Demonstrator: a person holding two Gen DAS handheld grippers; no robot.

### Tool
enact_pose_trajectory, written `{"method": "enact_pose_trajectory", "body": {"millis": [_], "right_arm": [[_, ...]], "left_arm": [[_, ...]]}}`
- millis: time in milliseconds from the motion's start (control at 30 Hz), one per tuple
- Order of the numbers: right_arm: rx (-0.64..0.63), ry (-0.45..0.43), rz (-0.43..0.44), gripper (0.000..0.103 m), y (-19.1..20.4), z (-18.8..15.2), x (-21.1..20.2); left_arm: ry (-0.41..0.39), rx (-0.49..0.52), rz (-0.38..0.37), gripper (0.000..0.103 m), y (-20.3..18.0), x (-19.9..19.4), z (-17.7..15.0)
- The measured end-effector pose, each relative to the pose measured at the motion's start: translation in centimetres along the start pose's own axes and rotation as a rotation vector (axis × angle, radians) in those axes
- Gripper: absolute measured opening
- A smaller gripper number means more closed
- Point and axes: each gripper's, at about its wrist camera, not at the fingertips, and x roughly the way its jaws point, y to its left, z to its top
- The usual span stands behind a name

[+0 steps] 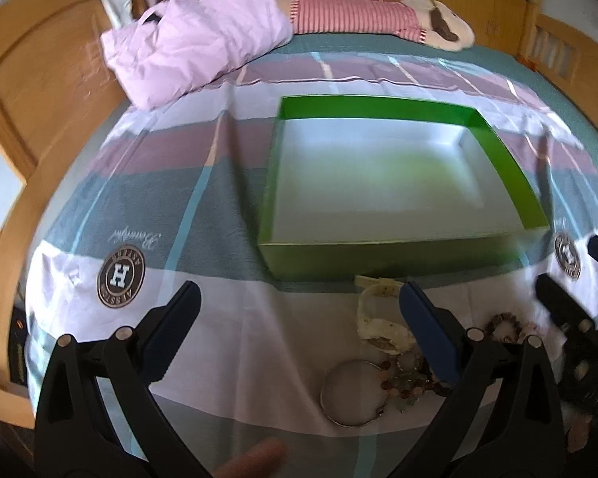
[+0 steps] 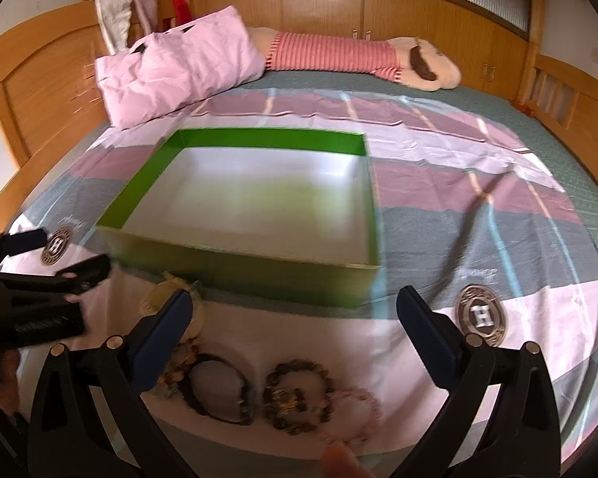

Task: Organize jewelry
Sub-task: 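Move both tools toward the jewelry lying in front of the green box, then grasp the white watch with the left tool while the right grasps the black band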

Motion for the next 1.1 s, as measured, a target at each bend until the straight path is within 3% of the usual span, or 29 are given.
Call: {"method": "enact_pose_trajectory", "body": {"millis": [133, 367, 533, 567, 600, 700, 833, 900, 933, 967, 1000, 1100], "right_arm": [[0.043, 0.024, 0.009, 0.102, -1.9, 0.2, 0.0], [0.006, 0.069, 0.033, 0.102, -1.7, -0.2, 0.3], [-0.018, 0.131, 0.123, 0.072, -1.3, -0.8, 0.7], [-0.024, 0.166, 0.172, 0.055, -1.2, -1.1, 0.9], [-0.040, 0.204, 0.223, 0.045, -0.9, -1.4, 1.2], [-0.131, 0.290, 0.312, 0.040, 1.1, -2.6, 1.8], [-0.229, 0.378, 0.280, 0.041, 3.6, -4.3, 3.6], [-0.240, 0.407, 0.239, 0.041, 4.0, -4.9, 4.7], [-0.235, 0.405, 0.222, 0.040, 3.9, -4.9, 4.9], [-0.227, 0.393, 0.211, 0.028, 3.8, -4.8, 4.9], [-0.212, 0.388, 0.214, 0.010, 3.5, -4.6, 4.9], [-0.144, 0.341, 0.223, 0.009, 2.2, -3.6, 4.4]], "left_arm": [[0.019, -0.048, -0.017, 0.101, 1.3, 0.4, 0.2], [-0.004, -0.024, -0.006, 0.101, 0.3, 0.3, 0.0], [-0.025, -0.003, -0.035, 0.095, -0.5, 0.0, -0.2], [-0.022, 0.004, -0.038, 0.084, -0.6, 0.0, -0.2], [-0.005, 0.012, -0.044, 0.068, -0.7, 0.1, -0.3], [0.102, 0.008, -0.067, 0.034, -0.7, 1.5, -0.9], [0.227, -0.067, -0.133, 0.038, 0.3, 3.8, -1.5], [0.240, -0.077, -0.151, 0.055, 0.5, 4.1, -1.7], [0.234, -0.071, -0.149, 0.058, 0.4, 4.0, -1.8], [0.231, -0.063, -0.144, 0.060, 0.3, 3.9, -1.8], [0.229, -0.055, -0.143, 0.060, 0.1, 3.9, -1.8], [0.238, -0.056, -0.151, 0.062, 0.0, 4.3, -1.9]]}}
